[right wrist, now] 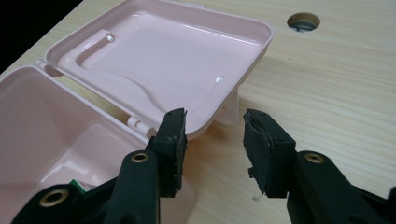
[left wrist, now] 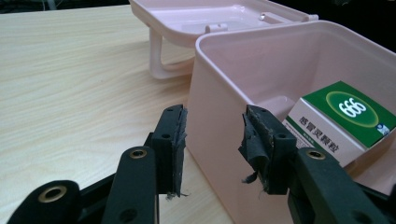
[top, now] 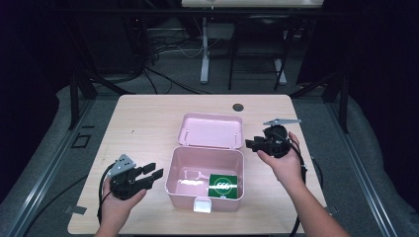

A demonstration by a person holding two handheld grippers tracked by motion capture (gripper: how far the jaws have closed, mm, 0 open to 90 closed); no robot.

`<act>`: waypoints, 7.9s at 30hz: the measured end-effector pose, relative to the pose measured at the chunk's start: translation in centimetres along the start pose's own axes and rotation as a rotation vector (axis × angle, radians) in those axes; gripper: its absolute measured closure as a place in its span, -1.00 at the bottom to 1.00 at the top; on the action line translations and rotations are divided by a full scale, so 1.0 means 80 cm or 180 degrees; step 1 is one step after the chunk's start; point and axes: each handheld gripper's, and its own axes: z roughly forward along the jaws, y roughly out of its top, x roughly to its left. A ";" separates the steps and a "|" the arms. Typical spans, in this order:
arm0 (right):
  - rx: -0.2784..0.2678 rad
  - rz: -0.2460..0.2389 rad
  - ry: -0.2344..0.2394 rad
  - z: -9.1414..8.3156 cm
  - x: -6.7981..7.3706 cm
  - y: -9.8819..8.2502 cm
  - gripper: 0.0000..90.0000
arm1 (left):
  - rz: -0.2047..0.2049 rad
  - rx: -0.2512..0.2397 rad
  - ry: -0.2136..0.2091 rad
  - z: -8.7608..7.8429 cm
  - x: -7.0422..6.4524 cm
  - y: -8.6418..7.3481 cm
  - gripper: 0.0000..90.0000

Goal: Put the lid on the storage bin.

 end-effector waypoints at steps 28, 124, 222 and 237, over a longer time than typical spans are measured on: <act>0.0428 0.0475 -0.0347 0.050 -0.030 0.073 0.17 | 0.0132 0.0184 -0.0297 0.016 -0.010 0.039 0.22; -0.0259 -0.0017 -0.0408 0.000 0.051 0.100 0.94 | 0.0041 0.0257 -0.0195 0.025 -0.022 0.017 0.53; -0.0912 -0.0166 0.0026 -0.069 0.081 -0.025 0.80 | -0.0001 -0.0117 -0.0139 -0.012 -0.029 0.037 0.41; -0.0770 -0.0203 0.0127 -0.067 0.078 -0.031 0.69 | 0.0071 -0.0326 -0.0143 -0.040 -0.044 0.056 0.38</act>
